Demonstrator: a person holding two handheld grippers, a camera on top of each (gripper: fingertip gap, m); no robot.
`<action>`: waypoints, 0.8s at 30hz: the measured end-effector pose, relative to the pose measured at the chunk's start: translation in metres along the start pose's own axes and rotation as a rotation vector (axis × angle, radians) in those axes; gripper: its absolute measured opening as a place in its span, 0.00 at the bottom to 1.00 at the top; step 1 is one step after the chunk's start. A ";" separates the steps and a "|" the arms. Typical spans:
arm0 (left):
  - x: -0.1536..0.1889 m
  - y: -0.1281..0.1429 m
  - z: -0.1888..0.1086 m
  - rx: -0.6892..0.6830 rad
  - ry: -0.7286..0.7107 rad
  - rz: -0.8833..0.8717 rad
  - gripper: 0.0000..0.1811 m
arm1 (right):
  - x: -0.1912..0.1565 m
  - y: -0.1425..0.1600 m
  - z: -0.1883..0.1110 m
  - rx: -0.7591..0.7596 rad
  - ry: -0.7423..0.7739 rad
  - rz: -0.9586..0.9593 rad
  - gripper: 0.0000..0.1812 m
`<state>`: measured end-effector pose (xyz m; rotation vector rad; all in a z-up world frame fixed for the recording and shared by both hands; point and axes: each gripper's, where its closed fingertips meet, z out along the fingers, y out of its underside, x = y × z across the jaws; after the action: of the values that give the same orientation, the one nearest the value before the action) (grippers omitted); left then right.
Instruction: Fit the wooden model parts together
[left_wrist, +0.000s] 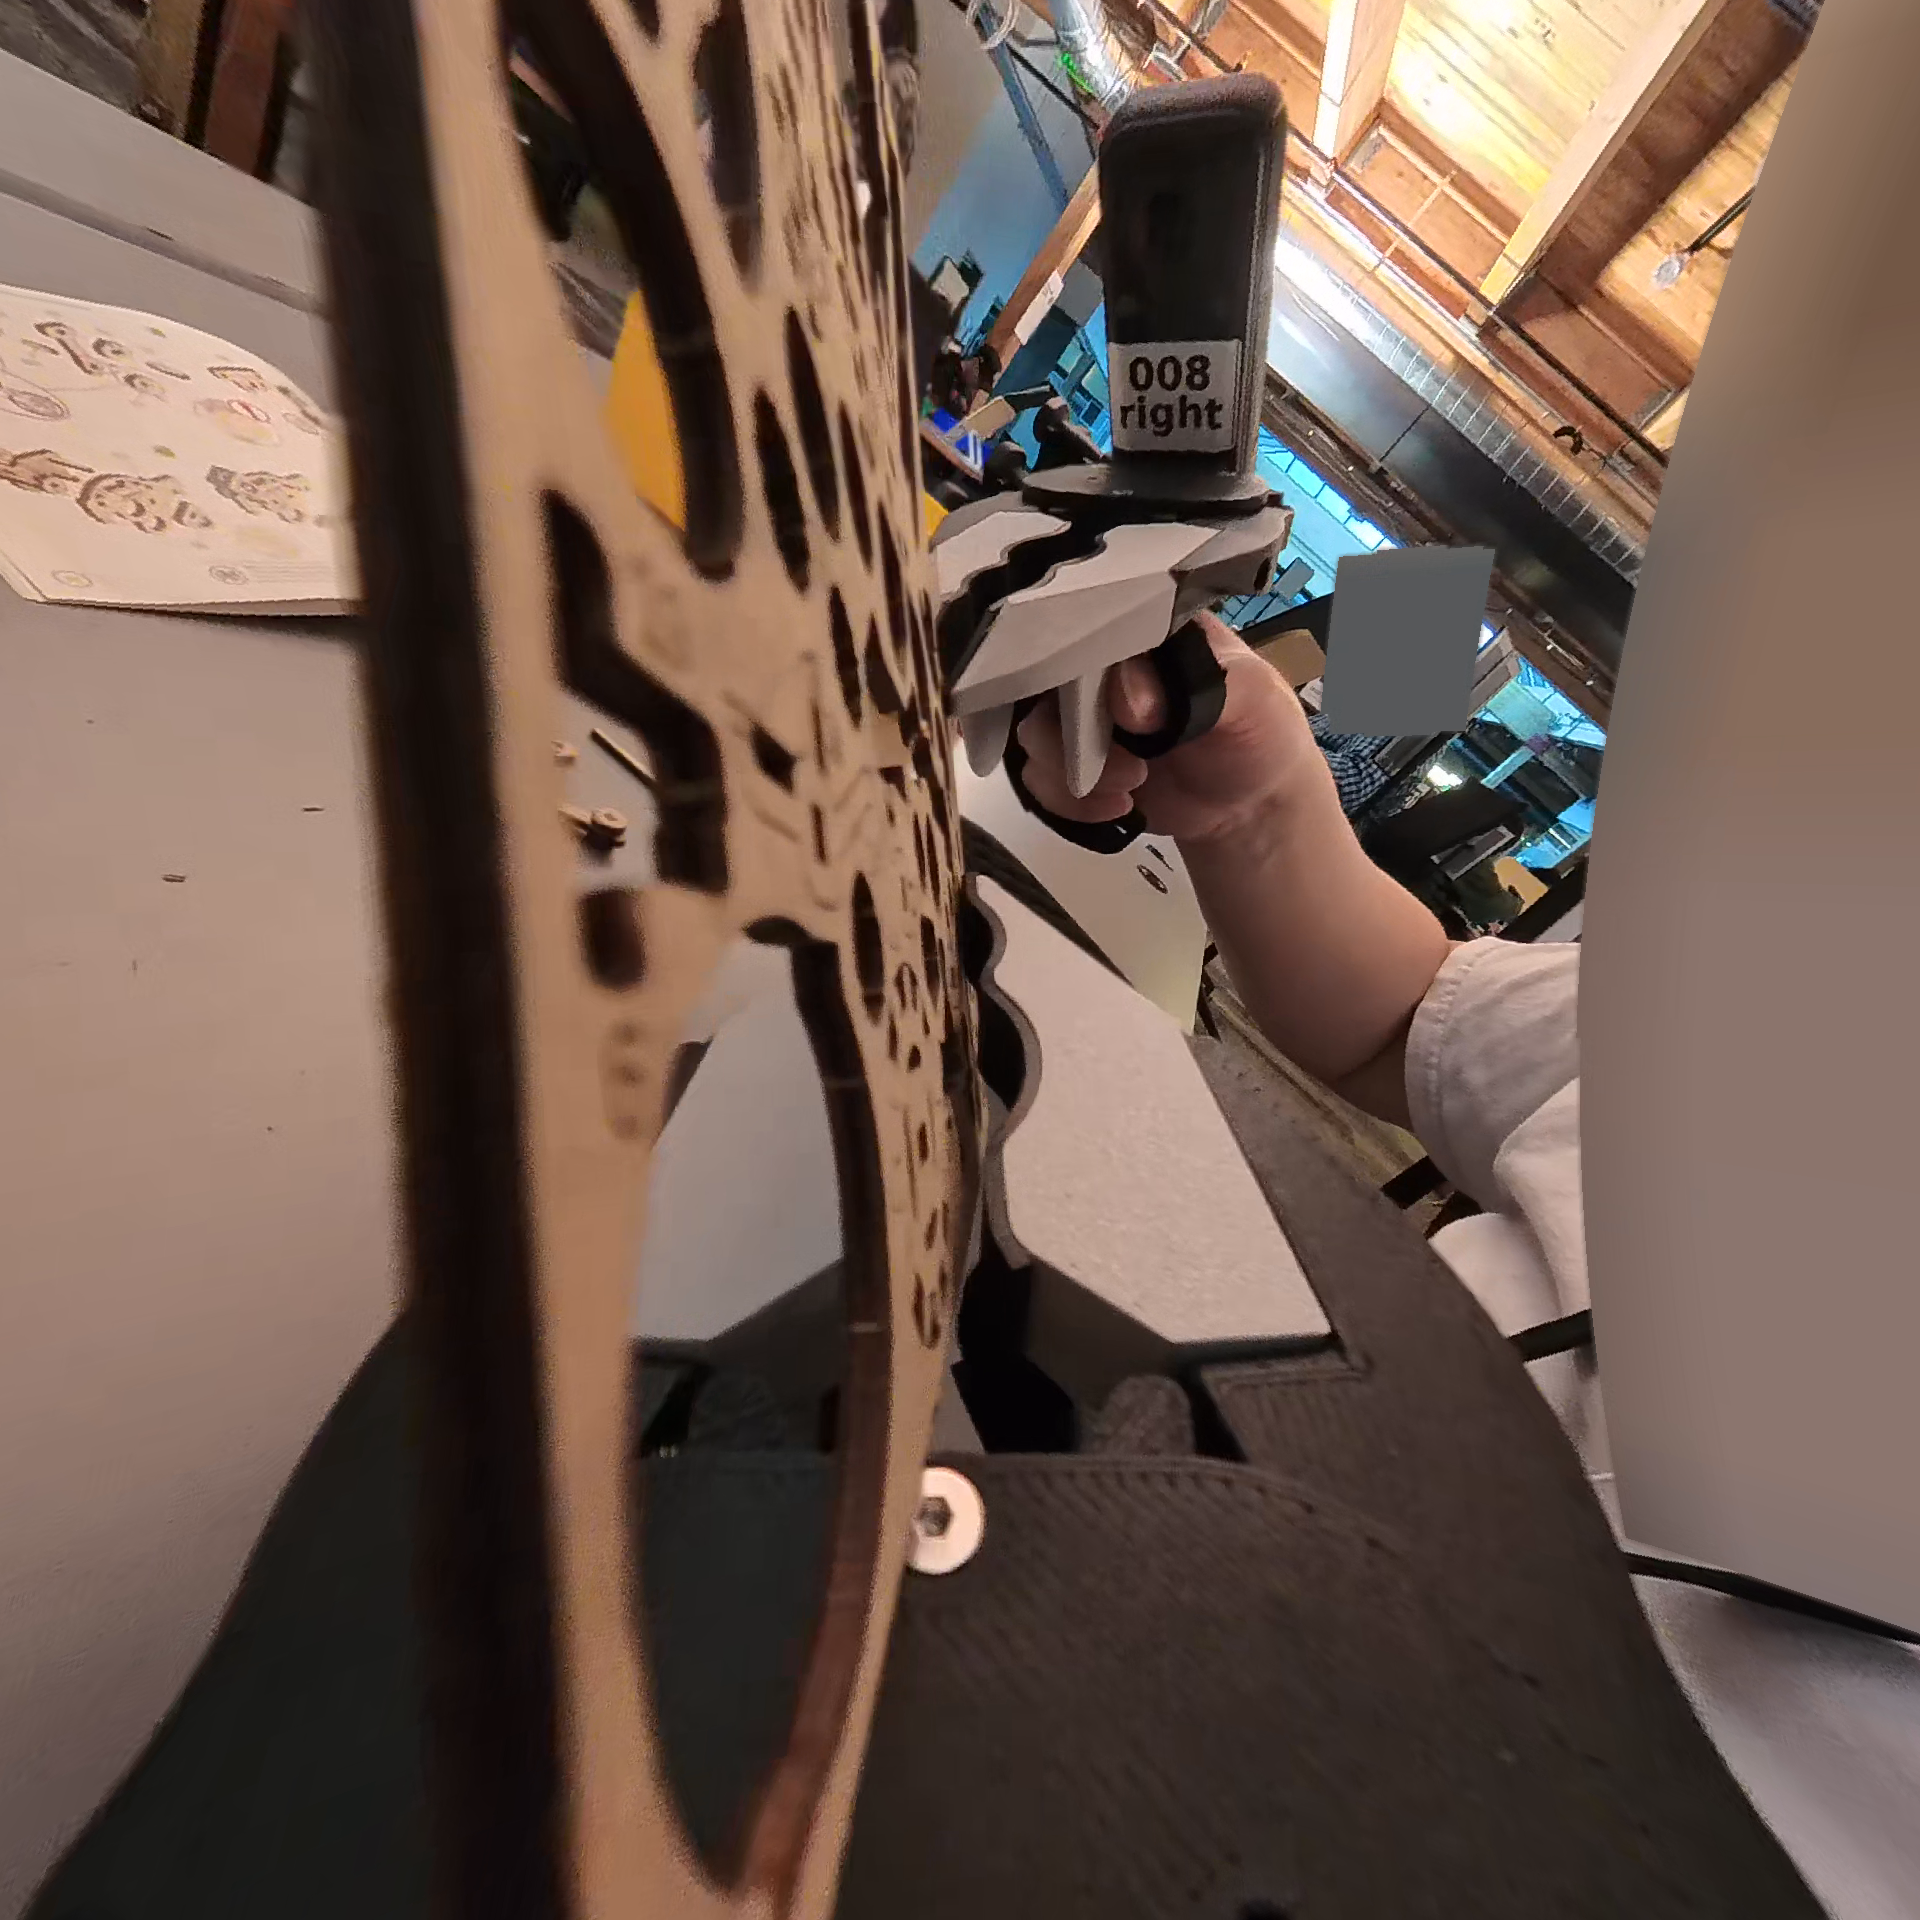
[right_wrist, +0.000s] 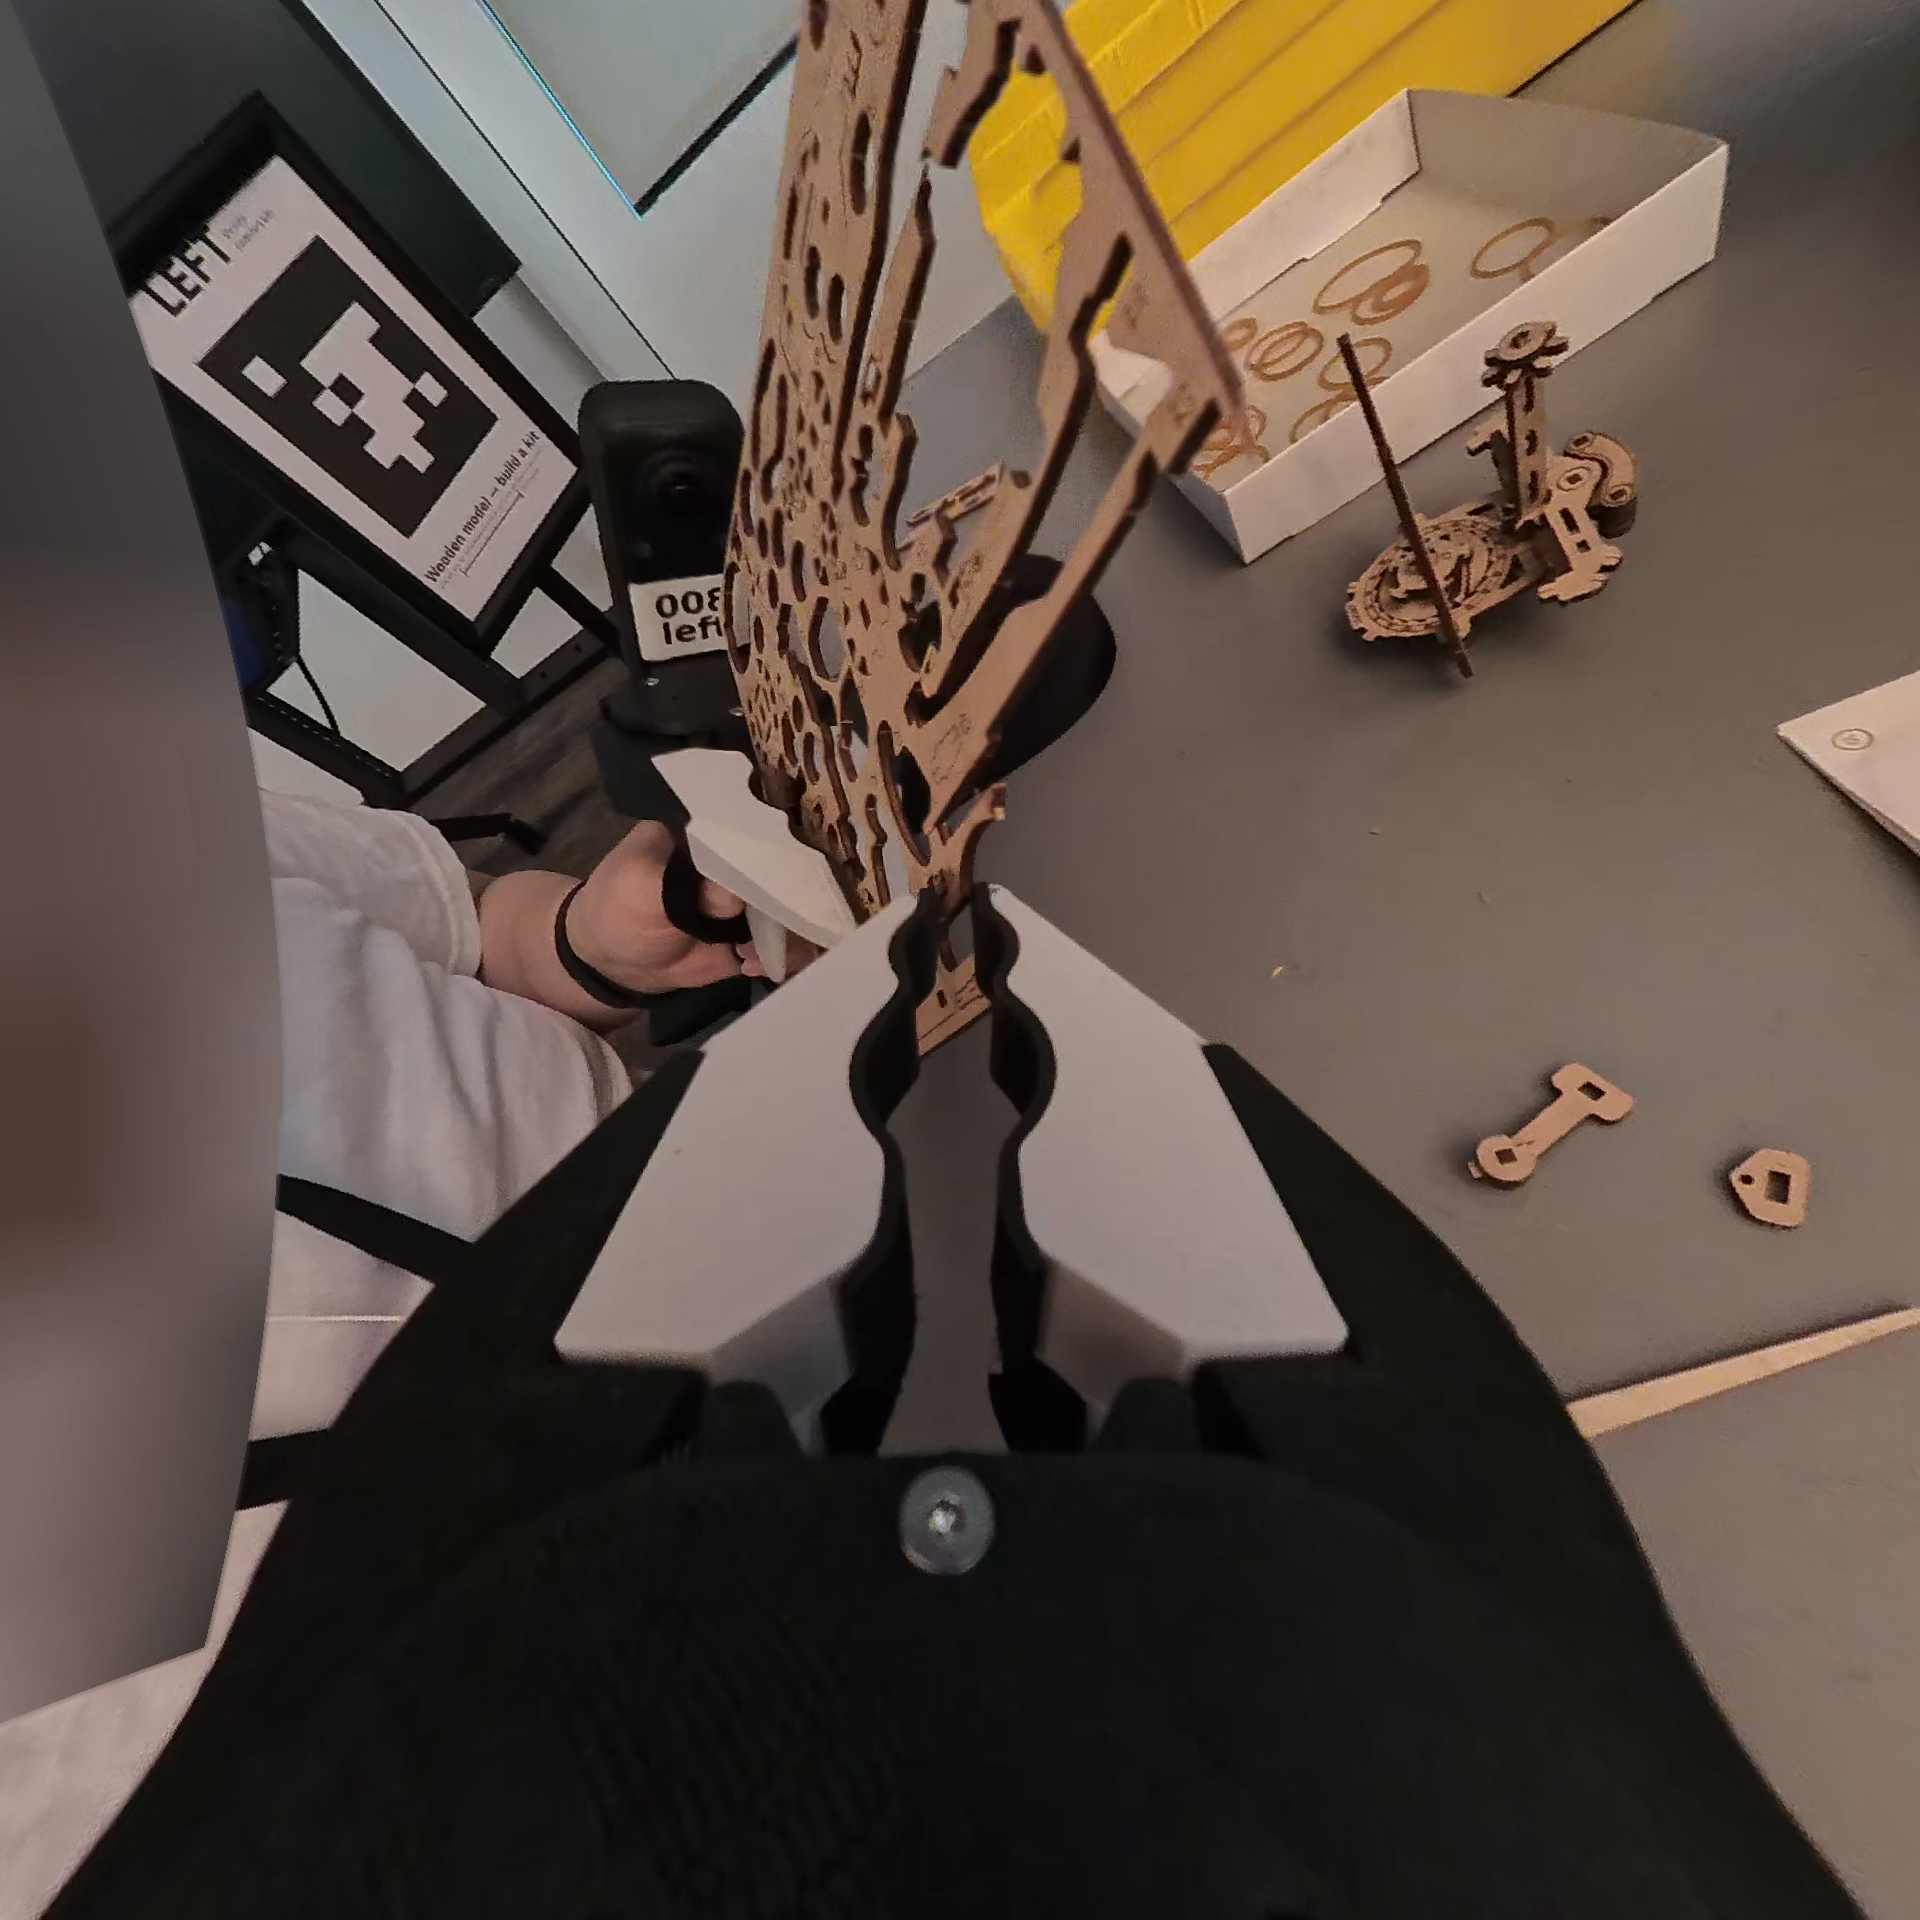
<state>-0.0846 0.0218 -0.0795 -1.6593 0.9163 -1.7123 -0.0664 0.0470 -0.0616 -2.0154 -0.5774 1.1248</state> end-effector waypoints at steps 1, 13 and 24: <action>0.000 -0.001 0.000 0.006 0.002 -0.004 0.04 | -0.002 -0.001 0.000 0.003 -0.009 0.001 0.02; -0.001 0.001 -0.002 0.006 0.002 -0.019 0.03 | -0.001 0.001 0.002 -0.011 -0.007 0.006 0.02; 0.004 0.005 -0.002 -0.036 -0.082 0.187 0.01 | -0.001 0.005 0.002 -0.014 0.012 -0.020 0.02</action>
<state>-0.0869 0.0156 -0.0815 -1.6001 1.0334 -1.5010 -0.0685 0.0442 -0.0662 -2.0227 -0.6002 1.0983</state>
